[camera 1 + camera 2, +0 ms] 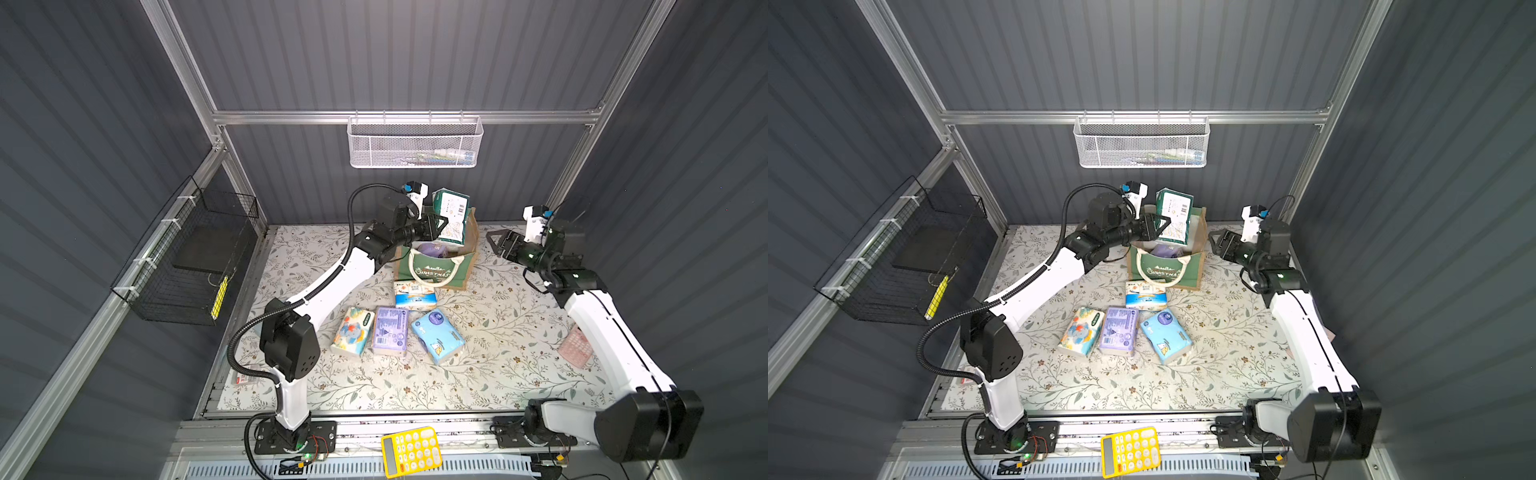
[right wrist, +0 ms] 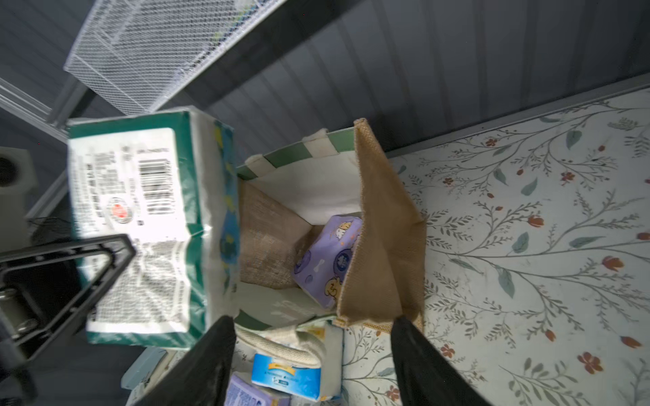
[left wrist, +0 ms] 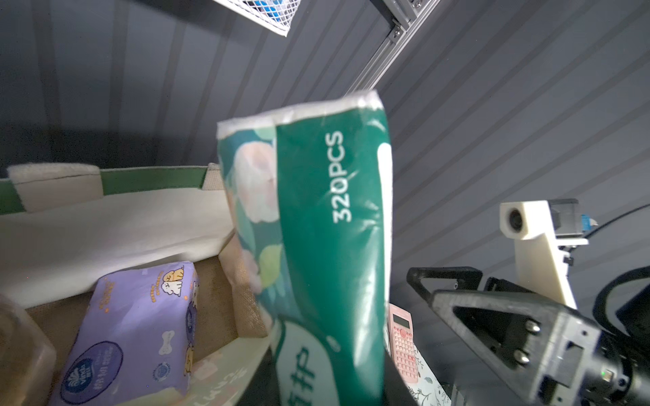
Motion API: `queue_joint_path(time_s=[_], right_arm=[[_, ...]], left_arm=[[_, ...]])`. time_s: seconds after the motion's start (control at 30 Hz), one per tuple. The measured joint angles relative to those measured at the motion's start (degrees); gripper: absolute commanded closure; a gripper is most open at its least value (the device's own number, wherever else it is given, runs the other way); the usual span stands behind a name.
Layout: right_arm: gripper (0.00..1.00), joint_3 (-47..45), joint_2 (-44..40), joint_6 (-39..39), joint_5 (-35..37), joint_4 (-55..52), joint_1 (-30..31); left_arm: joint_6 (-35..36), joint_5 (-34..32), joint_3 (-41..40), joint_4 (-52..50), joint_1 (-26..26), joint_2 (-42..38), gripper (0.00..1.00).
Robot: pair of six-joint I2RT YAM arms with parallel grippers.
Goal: Put tissues into the canvas bag
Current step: Place the pack of facial tissues in the canvas bag.
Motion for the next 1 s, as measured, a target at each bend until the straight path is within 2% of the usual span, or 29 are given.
queue_joint_path(time_s=[0.23, 0.53, 0.67, 1.0], right_arm=[[0.40, 5.8, 9.5, -2.6, 3.5, -3.0, 2.1], [0.52, 10.4, 15.5, -4.8, 5.5, -6.2, 3.9], [0.59, 11.2, 17.2, -5.3, 5.8, -6.9, 4.4], [0.84, 12.5, 18.3, -7.6, 6.1, -9.3, 6.2]], left_arm=[[0.0, 0.2, 4.5, -0.6, 0.9, 7.4, 0.69], [-0.3, 0.4, 9.7, -1.6, 0.9, 15.8, 0.69], [-0.2, 0.3, 10.0, -2.0, 0.9, 16.7, 0.69], [-0.2, 0.0, 10.0, -1.9, 0.9, 16.8, 0.69]])
